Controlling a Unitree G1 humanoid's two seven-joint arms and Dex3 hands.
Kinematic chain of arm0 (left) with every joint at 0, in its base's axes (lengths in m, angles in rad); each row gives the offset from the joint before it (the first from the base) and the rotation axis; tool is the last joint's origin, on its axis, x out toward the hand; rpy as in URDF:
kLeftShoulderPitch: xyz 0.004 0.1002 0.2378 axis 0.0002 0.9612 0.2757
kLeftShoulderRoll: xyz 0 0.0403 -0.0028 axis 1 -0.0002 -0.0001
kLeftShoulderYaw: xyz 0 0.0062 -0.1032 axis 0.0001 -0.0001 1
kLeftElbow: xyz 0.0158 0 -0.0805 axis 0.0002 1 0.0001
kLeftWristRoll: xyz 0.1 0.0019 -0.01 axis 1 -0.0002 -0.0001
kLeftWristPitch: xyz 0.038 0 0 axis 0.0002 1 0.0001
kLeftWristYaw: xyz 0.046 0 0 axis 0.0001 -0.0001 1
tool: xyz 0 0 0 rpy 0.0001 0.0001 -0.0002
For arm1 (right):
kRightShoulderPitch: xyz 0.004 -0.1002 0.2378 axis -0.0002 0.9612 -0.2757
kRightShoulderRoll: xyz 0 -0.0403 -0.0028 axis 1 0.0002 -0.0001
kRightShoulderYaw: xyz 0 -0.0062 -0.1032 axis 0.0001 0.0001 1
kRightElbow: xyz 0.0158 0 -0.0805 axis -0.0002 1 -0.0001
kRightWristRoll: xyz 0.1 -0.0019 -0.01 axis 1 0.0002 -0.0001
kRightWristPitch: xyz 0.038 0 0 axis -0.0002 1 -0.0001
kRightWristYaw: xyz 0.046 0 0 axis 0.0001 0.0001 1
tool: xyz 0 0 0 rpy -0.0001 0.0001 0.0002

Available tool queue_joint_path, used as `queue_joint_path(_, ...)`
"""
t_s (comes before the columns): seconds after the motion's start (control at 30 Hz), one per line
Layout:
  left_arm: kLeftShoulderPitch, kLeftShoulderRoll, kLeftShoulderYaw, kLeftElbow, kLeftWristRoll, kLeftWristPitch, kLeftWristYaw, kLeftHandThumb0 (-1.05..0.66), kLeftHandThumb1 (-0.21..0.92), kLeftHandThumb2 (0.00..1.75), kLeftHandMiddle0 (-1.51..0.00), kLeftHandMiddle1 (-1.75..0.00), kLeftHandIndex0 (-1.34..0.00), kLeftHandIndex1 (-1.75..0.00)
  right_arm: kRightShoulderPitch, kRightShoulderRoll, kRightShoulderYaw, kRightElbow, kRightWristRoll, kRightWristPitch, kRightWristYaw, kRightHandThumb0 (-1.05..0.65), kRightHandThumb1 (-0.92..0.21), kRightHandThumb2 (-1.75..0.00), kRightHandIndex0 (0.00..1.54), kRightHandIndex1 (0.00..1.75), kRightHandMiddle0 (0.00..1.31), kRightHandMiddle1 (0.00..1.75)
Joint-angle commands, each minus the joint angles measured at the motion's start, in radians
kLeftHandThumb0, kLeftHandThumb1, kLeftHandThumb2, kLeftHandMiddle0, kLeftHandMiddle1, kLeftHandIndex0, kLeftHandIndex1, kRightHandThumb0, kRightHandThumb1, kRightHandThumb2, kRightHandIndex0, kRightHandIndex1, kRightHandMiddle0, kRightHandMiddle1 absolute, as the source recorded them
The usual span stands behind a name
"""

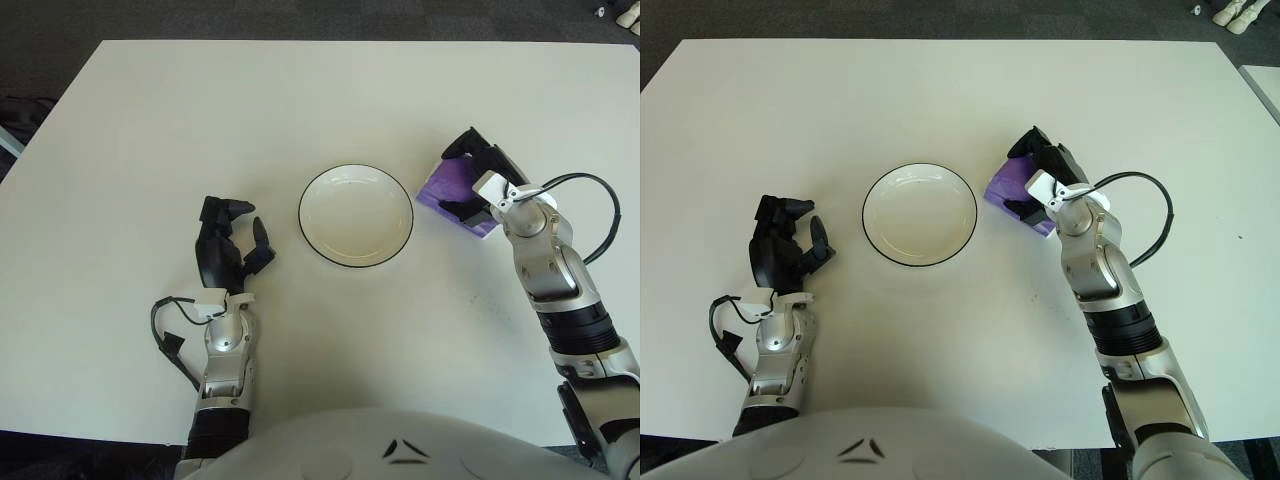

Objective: Put the tissue paper into the plate.

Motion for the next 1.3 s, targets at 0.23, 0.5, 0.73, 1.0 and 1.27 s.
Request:
queue_joint_path(0.23, 0.076, -0.021, 0.011, 0.037, 0.007, 0.054, 0.011, -0.42, 0.48, 1.12, -0.62, -1.46, -0.48, -1.75, 0.056, 0.024, -0.057, 0.056, 0.061, -0.162, -0.035, 0.00, 0.03, -1.63, 0.94, 1.52, 0.66, 1.75)
queue_joint_path(0.5, 0.082, -0.029, 0.011, 0.016, 0.007, 0.087, 0.022, -0.42, 0.49, 1.11, -0.62, -1.45, -0.47, -1.75, 0.040, 0.048, -0.086, 0.079, 0.081, -0.269, -0.081, 0.00, 0.05, -1.66, 0.96, 1.54, 0.66, 1.75)
queue_joint_path(0.73, 0.083, -0.025, 0.009, 0.008, 0.007, 0.100, 0.022, -0.42, 0.49, 1.11, -0.62, -1.47, -0.47, -1.75, 0.016, 0.078, -0.123, 0.084, 0.139, -0.340, -0.098, 0.00, 0.05, -1.66, 0.96, 1.53, 0.66, 1.75)
queue_joint_path(1.0, 0.082, -0.020, 0.007, 0.007, -0.004, 0.101, 0.009, -0.42, 0.49, 1.11, -0.60, -1.46, -0.47, -1.75, -0.031, 0.095, -0.162, 0.061, 0.236, -0.348, -0.058, 0.00, 0.07, -1.68, 0.97, 1.53, 0.68, 1.75)
queue_joint_path(1.27, 0.079, -0.021, 0.004, -0.001, -0.005, 0.109, 0.009, -0.42, 0.48, 1.12, -0.62, -1.47, -0.48, -1.75, -0.060, 0.097, -0.164, 0.038, 0.240, -0.407, -0.072, 0.00, 0.05, -1.69, 0.91, 1.63, 0.67, 1.75)
